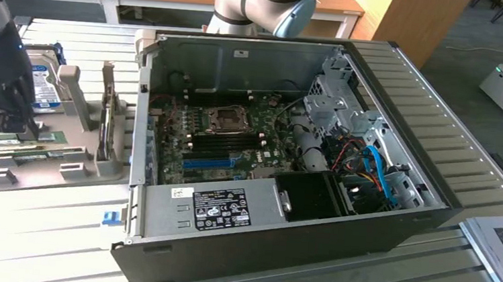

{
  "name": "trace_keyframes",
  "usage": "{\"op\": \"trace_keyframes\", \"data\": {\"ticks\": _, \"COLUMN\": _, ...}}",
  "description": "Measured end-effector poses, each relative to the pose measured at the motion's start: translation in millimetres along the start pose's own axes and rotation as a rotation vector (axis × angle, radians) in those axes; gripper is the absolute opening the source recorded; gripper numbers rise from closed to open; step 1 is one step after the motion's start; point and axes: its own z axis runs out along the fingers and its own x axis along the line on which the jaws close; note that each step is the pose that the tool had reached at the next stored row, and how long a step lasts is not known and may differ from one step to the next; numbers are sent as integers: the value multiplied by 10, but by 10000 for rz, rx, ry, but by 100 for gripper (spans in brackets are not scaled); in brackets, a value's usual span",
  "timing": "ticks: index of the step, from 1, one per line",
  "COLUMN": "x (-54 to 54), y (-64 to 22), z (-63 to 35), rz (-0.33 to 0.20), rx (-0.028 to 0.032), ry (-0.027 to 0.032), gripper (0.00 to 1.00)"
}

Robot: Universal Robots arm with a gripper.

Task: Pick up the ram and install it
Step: 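Pick up the ram and move it above insertion slot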

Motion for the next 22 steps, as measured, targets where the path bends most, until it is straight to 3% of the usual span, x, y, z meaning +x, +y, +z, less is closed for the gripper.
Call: {"op": "trace_keyframes", "data": {"ticks": 22, "x": -10, "y": 16, "z": -417, "rz": 0, "rx": -1, "ry": 0, "gripper": 12}}
